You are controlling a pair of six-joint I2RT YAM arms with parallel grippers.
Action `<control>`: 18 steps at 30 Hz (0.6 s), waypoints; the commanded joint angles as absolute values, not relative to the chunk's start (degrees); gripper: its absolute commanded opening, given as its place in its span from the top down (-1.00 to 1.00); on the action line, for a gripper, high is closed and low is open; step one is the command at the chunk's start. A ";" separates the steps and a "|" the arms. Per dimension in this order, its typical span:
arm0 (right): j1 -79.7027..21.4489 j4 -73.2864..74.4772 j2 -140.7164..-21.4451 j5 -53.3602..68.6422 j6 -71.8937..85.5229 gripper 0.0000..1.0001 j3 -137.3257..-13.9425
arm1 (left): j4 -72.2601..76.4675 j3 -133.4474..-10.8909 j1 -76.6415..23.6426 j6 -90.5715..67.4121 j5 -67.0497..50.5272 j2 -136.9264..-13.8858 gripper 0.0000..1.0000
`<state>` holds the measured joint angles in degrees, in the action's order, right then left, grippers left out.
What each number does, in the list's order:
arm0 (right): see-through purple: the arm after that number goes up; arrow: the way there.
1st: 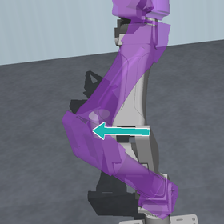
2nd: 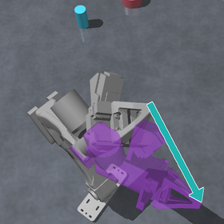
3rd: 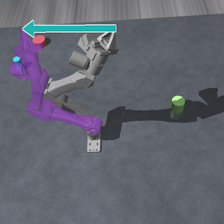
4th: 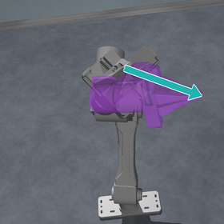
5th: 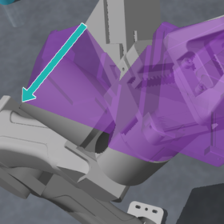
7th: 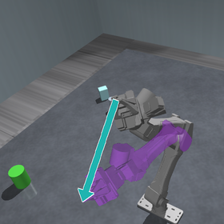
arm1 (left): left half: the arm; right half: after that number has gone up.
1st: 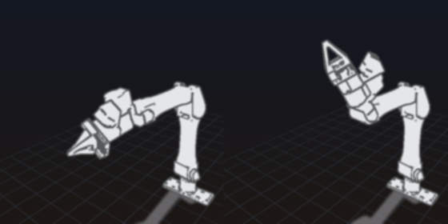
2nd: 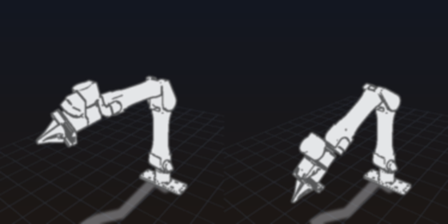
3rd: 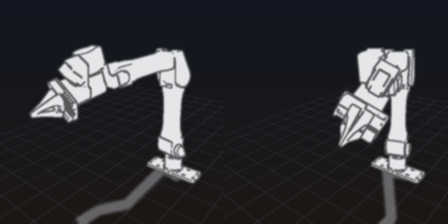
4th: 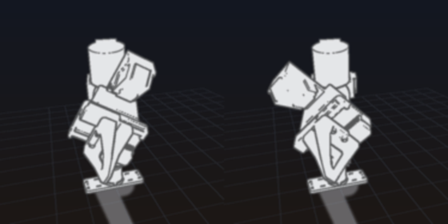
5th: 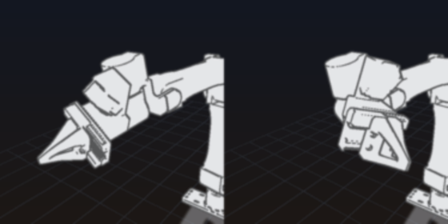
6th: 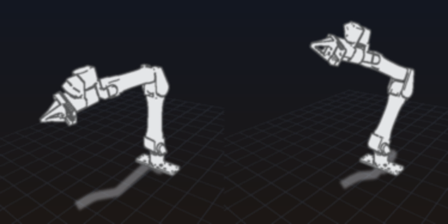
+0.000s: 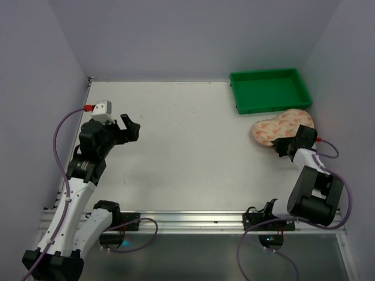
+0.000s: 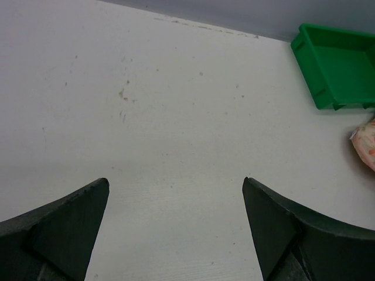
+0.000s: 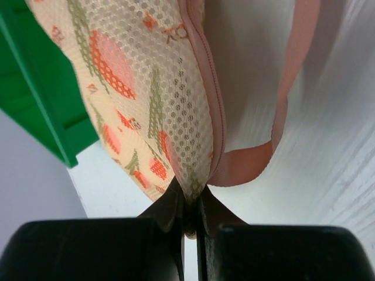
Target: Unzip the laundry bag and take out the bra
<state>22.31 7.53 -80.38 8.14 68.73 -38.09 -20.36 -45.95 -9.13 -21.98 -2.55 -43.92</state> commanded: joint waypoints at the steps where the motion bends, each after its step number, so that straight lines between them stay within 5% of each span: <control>1: 21.72 11.85 -74.10 15.28 64.18 1.00 -37.09 | -20.04 -47.90 -9.32 -21.36 -2.28 -44.47 -1.00; 6: 13.29 20.37 -67.51 19.16 56.97 1.00 -37.62 | -19.25 -48.60 -9.32 -21.01 -2.72 -45.61 -1.00; 12: -10.51 21.45 -65.74 24.95 48.09 1.00 -41.91 | -18.11 -48.95 -9.49 -21.09 -3.95 -47.11 -1.00; 18: -26.53 26.70 -78.46 29.95 34.56 1.00 -57.02 | -17.93 -49.83 -9.76 -21.36 -5.10 -47.81 -1.00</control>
